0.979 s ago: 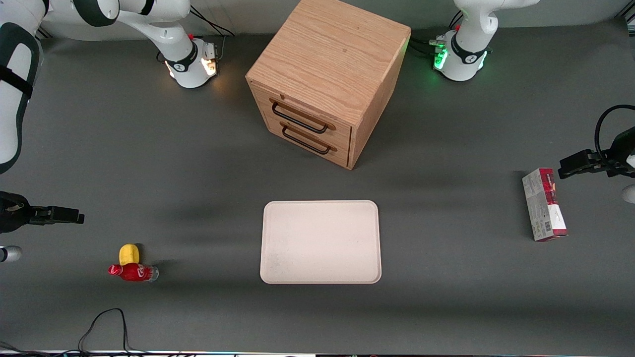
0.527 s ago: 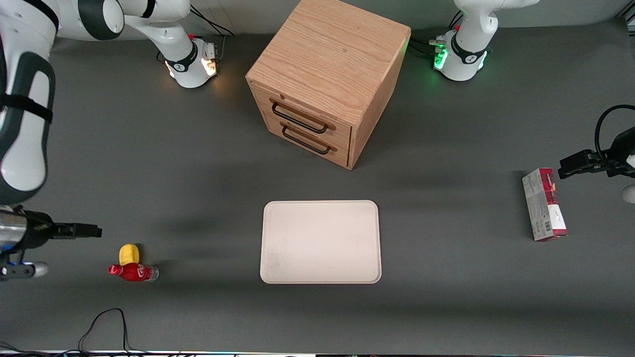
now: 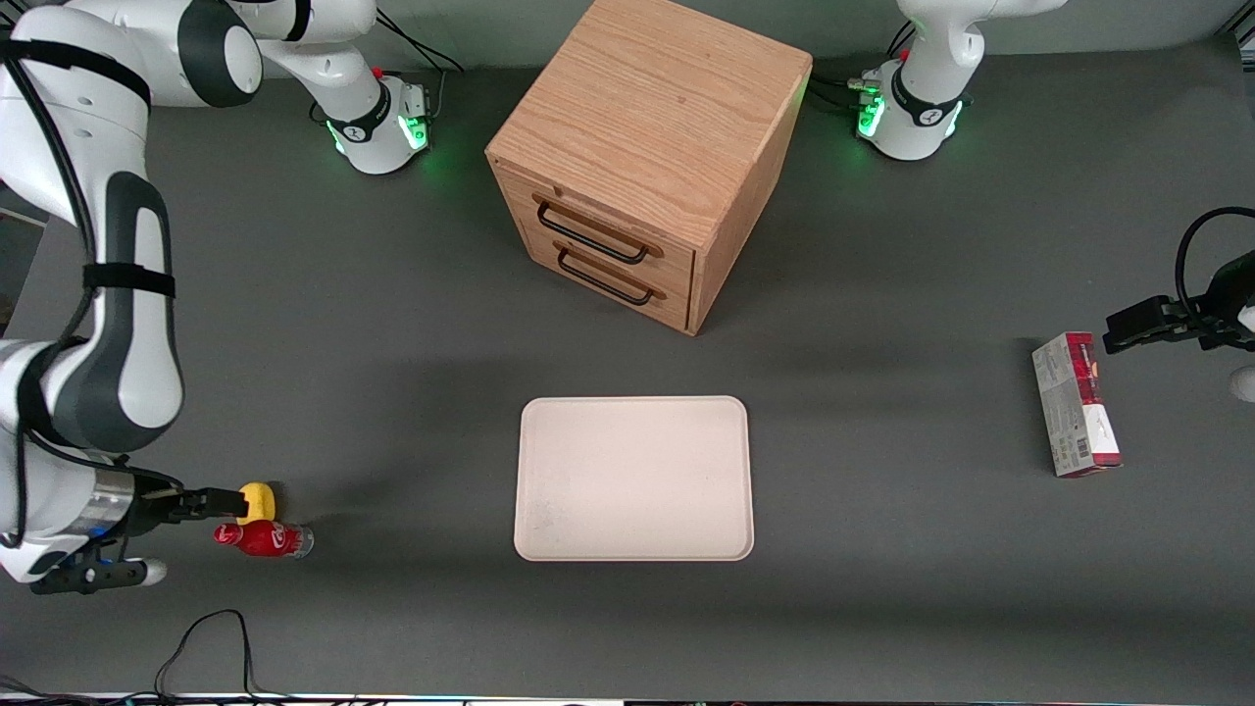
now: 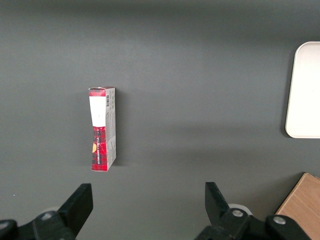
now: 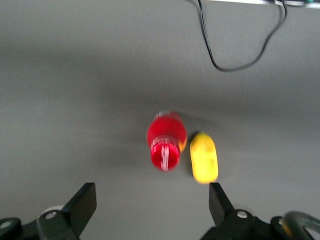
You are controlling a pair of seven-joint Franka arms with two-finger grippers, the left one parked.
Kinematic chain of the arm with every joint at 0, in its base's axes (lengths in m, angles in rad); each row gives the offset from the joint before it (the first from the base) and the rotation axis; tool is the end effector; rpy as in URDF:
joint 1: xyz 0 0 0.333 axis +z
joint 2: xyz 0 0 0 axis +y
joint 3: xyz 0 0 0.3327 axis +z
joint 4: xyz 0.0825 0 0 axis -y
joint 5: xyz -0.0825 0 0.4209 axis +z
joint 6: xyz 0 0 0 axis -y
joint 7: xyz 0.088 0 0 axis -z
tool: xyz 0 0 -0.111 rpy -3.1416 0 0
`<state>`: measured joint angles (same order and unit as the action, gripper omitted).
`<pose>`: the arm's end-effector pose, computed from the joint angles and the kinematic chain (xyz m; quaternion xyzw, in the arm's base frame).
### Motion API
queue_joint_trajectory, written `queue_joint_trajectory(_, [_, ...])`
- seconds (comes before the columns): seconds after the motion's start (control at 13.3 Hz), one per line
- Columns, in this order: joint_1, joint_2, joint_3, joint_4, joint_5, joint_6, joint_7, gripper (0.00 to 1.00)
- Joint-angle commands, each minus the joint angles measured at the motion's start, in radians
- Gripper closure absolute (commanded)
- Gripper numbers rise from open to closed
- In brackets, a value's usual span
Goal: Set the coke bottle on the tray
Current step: 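Close the right gripper on the red Coca-Cola bottle's cap end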
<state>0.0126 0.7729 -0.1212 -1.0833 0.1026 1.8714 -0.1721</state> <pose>0.8067 -0.0490 0.3671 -0.9993 -0.0345 -0.0108 0.0056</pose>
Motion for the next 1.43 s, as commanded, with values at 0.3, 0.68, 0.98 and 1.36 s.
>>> queue_joint_trajectory(0.3, [-0.002,0.091,0.006,0.06,0.014,0.069,-0.067,0.0])
queue_joint_trajectory(0.68, [-0.005,0.089,0.005,0.057,0.012,0.064,-0.102,0.07])
queue_joint_trajectory(0.98, [-0.008,0.083,0.003,0.053,0.002,0.04,-0.157,0.64])
queue_joint_trajectory(1.36, [-0.016,0.075,0.0,0.051,0.003,0.026,-0.162,1.0])
